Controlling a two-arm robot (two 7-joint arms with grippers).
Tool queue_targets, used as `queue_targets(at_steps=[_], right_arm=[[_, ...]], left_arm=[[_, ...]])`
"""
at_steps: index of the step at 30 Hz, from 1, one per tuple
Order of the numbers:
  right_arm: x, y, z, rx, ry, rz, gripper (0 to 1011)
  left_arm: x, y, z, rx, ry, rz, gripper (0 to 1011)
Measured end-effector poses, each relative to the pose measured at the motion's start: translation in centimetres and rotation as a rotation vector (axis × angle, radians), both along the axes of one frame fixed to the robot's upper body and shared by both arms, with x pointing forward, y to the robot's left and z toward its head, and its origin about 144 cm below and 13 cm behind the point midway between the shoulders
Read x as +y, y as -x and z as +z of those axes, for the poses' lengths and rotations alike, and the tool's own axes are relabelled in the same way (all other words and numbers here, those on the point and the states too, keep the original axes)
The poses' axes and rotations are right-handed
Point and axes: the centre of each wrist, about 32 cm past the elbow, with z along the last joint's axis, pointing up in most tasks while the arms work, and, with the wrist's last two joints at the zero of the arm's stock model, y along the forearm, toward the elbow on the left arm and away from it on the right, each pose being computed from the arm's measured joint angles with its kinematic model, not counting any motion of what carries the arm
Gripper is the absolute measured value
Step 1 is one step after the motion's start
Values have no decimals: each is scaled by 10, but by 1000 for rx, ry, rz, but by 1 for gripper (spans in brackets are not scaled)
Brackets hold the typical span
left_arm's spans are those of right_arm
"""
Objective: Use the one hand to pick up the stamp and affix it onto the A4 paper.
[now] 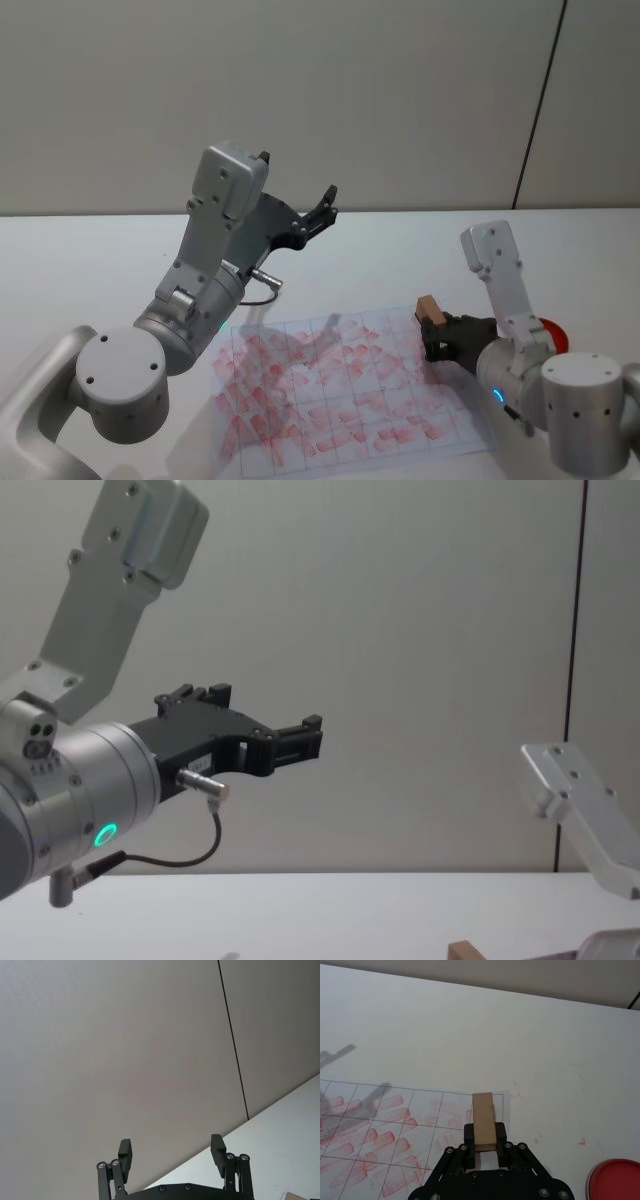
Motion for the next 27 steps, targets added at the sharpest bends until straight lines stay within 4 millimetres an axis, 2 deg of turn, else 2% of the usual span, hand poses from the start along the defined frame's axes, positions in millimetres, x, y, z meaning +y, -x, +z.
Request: queue_targets(at_steps=[10, 17, 27], right_arm=[[0, -1, 2, 15, -11, 0, 216], [-2, 4, 12, -9, -37, 3, 216], [-9, 9, 44, -122, -108, -7, 216]], left_arm=[[0, 0, 0, 0, 0, 0, 1001], [0, 0, 0, 0, 0, 0, 1001], [0, 0, 0, 0, 0, 0, 1001]])
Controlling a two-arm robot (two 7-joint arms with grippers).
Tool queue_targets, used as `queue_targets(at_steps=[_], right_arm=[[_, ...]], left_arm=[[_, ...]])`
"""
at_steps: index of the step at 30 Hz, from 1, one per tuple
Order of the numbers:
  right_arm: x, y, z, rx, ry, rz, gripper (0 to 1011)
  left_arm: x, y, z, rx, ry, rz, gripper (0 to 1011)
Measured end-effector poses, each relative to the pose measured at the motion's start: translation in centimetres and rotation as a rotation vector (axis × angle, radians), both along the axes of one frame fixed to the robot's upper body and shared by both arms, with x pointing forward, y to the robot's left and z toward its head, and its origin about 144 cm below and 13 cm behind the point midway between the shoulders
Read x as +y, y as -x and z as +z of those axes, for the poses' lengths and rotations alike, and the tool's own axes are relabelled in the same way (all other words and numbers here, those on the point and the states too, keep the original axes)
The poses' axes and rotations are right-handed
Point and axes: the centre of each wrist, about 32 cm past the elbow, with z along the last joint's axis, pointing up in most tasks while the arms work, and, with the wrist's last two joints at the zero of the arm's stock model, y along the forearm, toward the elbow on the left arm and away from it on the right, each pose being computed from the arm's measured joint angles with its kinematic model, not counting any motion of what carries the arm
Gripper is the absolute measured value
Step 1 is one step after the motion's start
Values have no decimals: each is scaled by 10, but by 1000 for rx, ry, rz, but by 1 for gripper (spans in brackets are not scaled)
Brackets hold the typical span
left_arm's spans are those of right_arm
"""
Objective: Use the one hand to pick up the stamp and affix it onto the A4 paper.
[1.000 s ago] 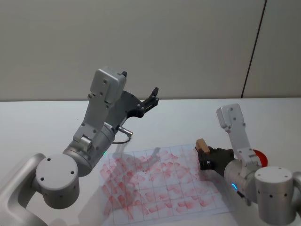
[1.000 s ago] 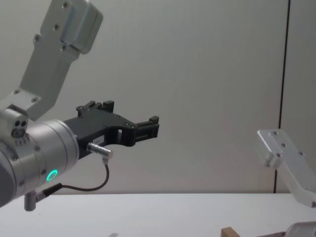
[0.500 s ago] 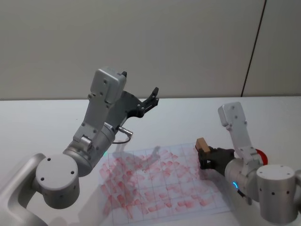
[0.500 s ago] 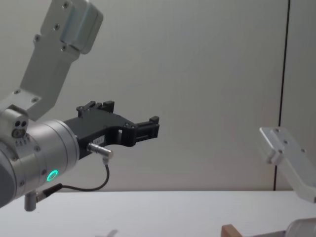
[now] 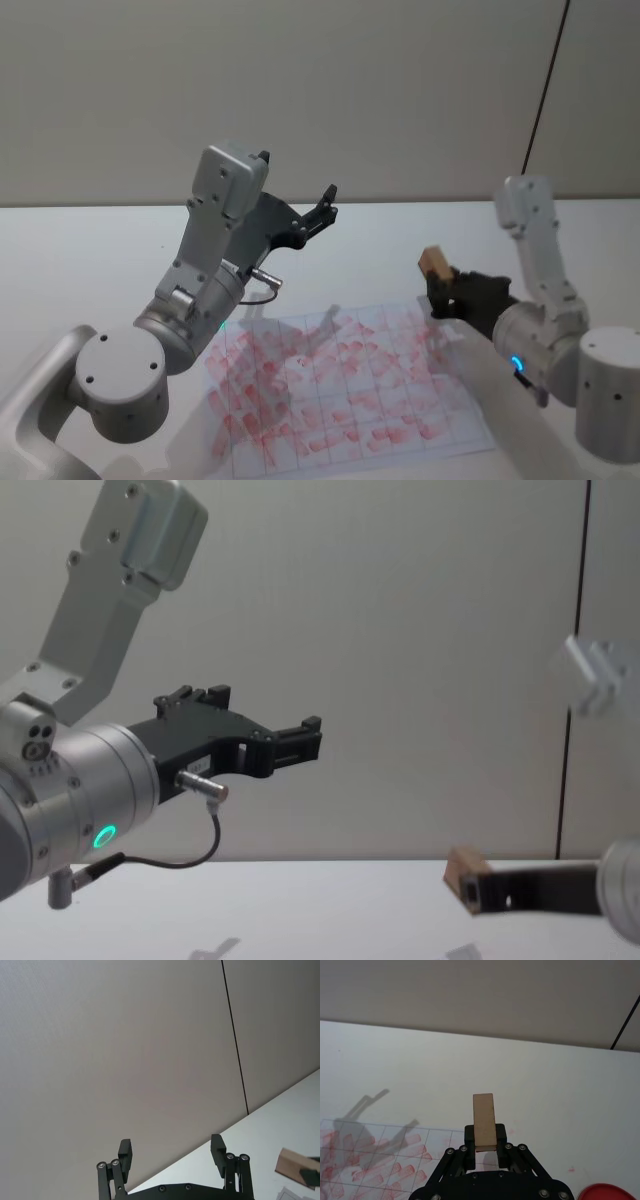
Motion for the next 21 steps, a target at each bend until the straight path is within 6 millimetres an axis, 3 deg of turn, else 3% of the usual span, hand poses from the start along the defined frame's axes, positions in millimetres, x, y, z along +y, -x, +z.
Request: queue_targets(at_steps=[11, 21], right_arm=[[-14, 7, 21, -52, -34, -55, 217], [-32, 14, 19, -10, -12, -121, 216]], left_arm=[[0, 0, 0, 0, 0, 0, 1001], [0, 0, 0, 0, 0, 0, 1001]])
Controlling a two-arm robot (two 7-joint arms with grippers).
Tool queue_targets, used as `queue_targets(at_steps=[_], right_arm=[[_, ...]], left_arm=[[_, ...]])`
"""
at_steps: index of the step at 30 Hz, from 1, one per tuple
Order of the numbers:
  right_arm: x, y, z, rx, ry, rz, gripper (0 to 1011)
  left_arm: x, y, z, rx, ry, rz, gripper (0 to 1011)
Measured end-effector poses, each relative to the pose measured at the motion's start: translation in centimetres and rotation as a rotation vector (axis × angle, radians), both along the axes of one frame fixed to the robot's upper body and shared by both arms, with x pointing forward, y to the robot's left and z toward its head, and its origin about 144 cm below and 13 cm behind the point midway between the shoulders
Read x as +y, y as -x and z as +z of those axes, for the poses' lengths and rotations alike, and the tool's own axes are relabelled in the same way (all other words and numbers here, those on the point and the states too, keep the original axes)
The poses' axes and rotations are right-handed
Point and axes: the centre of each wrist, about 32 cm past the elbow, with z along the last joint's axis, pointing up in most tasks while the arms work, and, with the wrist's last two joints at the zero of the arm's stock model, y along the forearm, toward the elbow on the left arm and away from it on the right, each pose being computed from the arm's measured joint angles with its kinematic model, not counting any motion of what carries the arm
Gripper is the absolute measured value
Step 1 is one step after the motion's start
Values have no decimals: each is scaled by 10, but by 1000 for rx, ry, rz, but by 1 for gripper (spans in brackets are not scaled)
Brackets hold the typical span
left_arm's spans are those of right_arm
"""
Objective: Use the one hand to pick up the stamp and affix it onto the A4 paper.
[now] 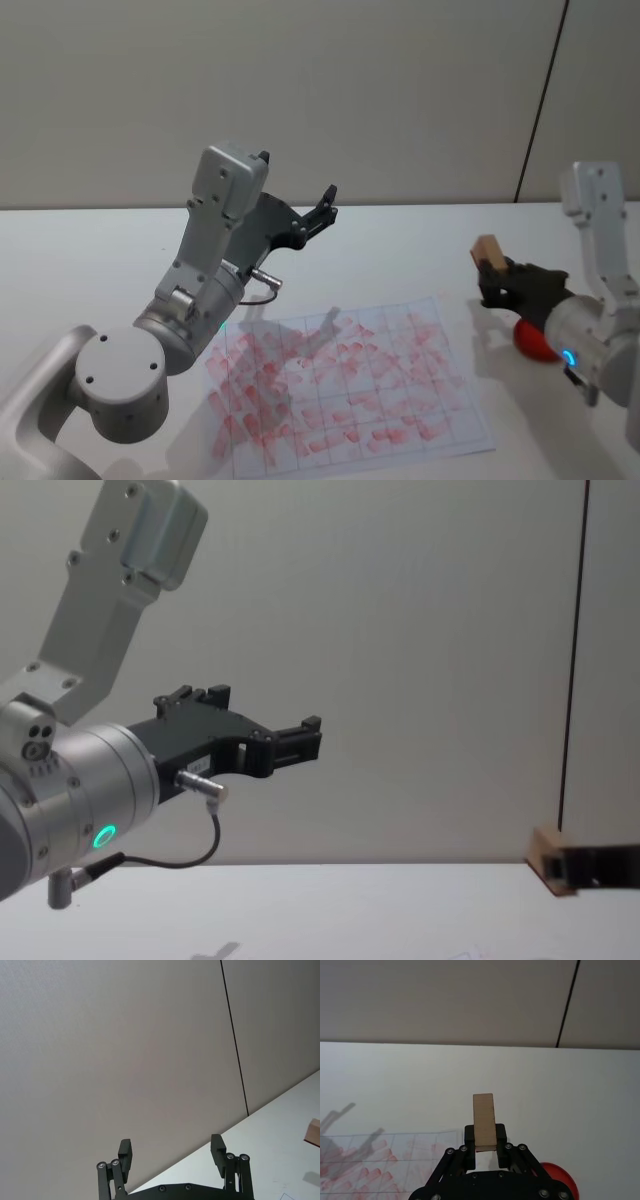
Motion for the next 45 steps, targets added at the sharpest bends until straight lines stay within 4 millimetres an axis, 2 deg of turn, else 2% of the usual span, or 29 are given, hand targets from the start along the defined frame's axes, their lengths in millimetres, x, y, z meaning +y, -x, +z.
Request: queue_targets(at_steps=[13, 28, 34, 35, 36, 43, 44, 45], right_arm=[[-23, 5, -18, 96, 46, -76, 217], [-34, 7, -32, 165, 74, -108, 218], [-35, 7, -34, 174, 78, -109, 362], [-36, 7, -34, 173, 79, -108, 425], [-36, 7, -34, 173, 79, -108, 425], [-37, 10, -33, 134, 79, -101, 673], [-37, 11, -32, 128, 79, -101, 684], [-37, 11, -32, 115, 79, -99, 751]], left_arm=[[0, 0, 0, 0, 0, 0, 1001], [0, 0, 0, 0, 0, 0, 1001], [0, 0, 0, 0, 0, 0, 1001], [0, 0, 0, 0, 0, 0, 1001], [0, 0, 0, 0, 0, 0, 1001], [0, 0, 0, 0, 0, 0, 1001], [0, 0, 0, 0, 0, 0, 1001], [0, 0, 0, 0, 0, 0, 1001]])
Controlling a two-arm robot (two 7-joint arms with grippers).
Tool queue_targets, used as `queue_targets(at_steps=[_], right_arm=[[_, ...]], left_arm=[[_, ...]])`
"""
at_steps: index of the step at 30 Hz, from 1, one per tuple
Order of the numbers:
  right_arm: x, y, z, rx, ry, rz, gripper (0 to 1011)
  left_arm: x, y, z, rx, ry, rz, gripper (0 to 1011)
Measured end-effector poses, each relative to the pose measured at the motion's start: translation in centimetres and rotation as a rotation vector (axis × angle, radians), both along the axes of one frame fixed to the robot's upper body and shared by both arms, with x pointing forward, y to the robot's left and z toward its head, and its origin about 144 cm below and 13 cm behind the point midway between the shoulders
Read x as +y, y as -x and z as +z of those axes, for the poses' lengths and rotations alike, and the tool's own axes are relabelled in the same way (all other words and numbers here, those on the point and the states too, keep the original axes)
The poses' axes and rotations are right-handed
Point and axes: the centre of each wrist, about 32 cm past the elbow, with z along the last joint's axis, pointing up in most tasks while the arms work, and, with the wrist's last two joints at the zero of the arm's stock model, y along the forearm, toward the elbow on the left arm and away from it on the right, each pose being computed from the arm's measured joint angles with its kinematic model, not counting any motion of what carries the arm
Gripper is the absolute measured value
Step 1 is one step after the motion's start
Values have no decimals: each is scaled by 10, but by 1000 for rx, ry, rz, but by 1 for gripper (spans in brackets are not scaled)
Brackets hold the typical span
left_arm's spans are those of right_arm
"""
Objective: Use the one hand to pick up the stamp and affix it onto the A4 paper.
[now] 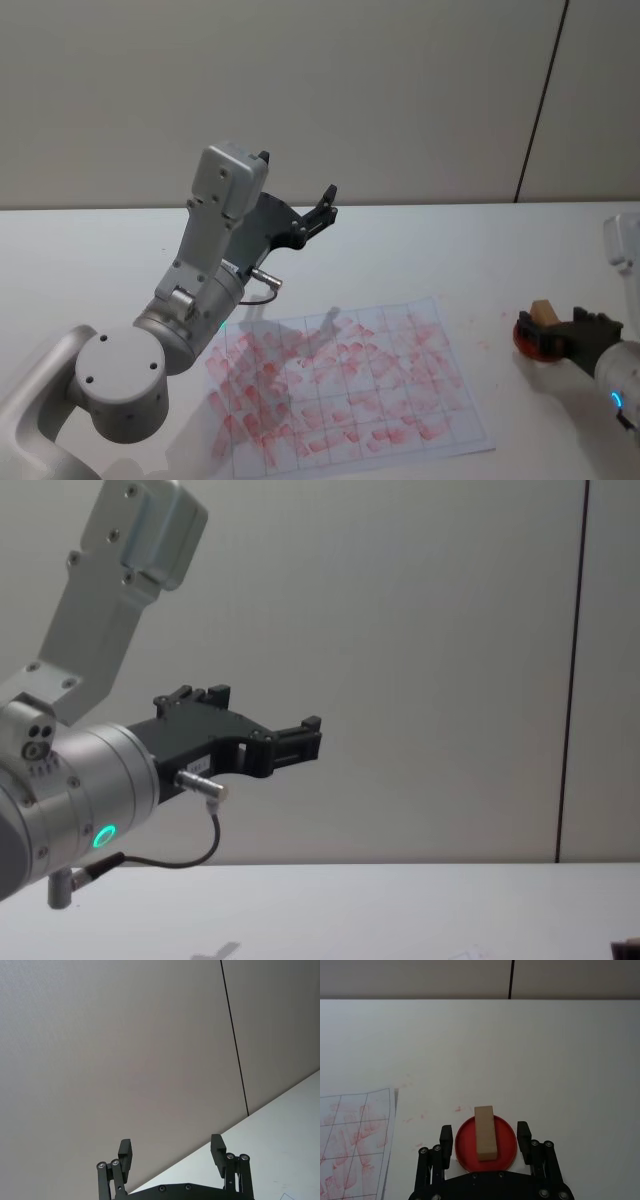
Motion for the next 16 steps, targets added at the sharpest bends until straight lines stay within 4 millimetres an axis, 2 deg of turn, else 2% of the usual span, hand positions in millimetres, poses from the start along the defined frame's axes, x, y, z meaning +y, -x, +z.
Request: queue_targets(at_steps=[3, 4, 10, 16], right_arm=[[0, 2, 1, -25, 2, 4, 805], [0, 3, 2, -40, 3, 6, 861], [0, 10, 5, -119, 12, 16, 1000], [1, 19, 8, -205, 24, 25, 1001]], left_arm=[[0, 0, 0, 0, 0, 0, 1001], [0, 0, 0, 0, 0, 0, 1001], [0, 0, 0, 0, 0, 0, 1001], [0, 0, 0, 0, 0, 0, 1001]])
